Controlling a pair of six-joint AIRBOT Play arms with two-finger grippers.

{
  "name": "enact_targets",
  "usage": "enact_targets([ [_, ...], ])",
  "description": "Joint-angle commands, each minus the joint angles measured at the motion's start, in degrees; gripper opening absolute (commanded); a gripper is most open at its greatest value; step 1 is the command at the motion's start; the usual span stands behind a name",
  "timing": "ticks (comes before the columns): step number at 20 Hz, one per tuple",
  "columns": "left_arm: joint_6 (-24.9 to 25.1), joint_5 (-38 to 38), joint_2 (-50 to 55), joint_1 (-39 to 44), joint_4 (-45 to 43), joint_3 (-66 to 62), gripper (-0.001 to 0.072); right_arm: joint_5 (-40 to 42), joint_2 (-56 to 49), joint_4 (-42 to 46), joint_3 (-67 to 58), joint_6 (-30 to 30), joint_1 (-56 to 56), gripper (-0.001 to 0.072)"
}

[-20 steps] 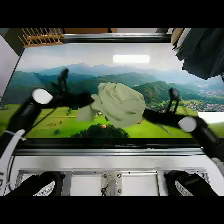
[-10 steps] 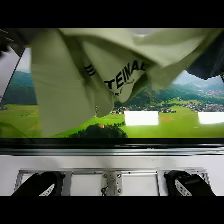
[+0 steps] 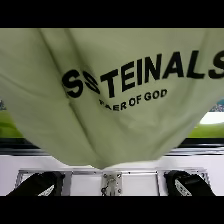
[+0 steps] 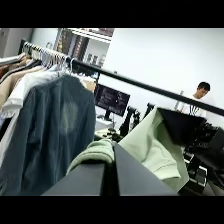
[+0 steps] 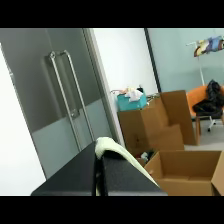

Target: Fold the clothes and pants, and hang the long-sleeved shirts on hangers.

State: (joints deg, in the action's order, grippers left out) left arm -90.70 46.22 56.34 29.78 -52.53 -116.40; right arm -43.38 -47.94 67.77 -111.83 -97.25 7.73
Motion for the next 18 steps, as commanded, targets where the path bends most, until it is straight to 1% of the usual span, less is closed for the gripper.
enact_targets([
  [1,0.0,1.99,1.05,-2.91,-0.48,4.79,0.0009,-0.96,-3.8,-0.07,-0.31,-0.02,0.0,0.0007],
  [4,-3.19,3.87,2.43,-12.13,-0.35,13.29,0.0008,-4.11,-12.39,-0.04,-0.31,0.0,0.0,0.0008],
  [7,-3.1,3.43,8.2,-19.91,-0.35,20.02,0.0009,-4.44,-24.52,-0.02,-0.31,0.0,0.0,0.0008],
  [8,-2.45,2.6,11.34,-21.55,-0.31,21.81,0.0008,-3.93,-28.87,-0.02,-0.31,0.04,0.0,0.0009],
  [9,-1.6,1.38,14.97,-22.8,-0.33,23.1,0.0009,-2.4,-33.73,-0.13,-0.31,1.29,0.0,0.0021],
  [10,-0.24,-0.28,18.71,-23.5,-0.31,23.58,0.0009,-0.74,-38.38,-0.74,-0.31,3.17,0.0,0.0164],
  [11,2.05,-2.36,22.93,-24.2,-0.17,23.45,0.0162,0.83,-42.27,-1.22,-0.31,3.43,-0.02,0.0423],
  [12,2.01,-4.39,26.62,-24.98,-0.04,22.75,0.055,2.08,-45.62,-2.12,-0.31,3.48,-0.15,0.0631],
  [13,1.55,-5.44,30.29,-26.03,0.11,21.07,0.0694,2.75,-47.63,-2.49,-0.33,3.43,-0.42,0.0656],
  [14,1.2,-4.87,33.75,-27.61,0.09,18.64,0.0688,2.78,-48.83,-3.1,-0.31,3.45,-0.96,0.0655],
  [15,-0.79,-2.6,36.3,-29.53,0.11,16.13,0.0688,2.64,-48.83,-3.06,-0.31,3.43,-1.51,0.0654],
  [16,-2.21,0.85,38.05,-31.56,0.04,13.92,0.0688,2.1,-48.06,-3.06,-0.31,3.45,-2.54,0.0653],
  [18,-2.25,9.7,39.71,-36.17,-1.18,11.41,0.0687,-1.9,-45.18,-2.99,-0.31,3.58,-5.18,0.0653],
])
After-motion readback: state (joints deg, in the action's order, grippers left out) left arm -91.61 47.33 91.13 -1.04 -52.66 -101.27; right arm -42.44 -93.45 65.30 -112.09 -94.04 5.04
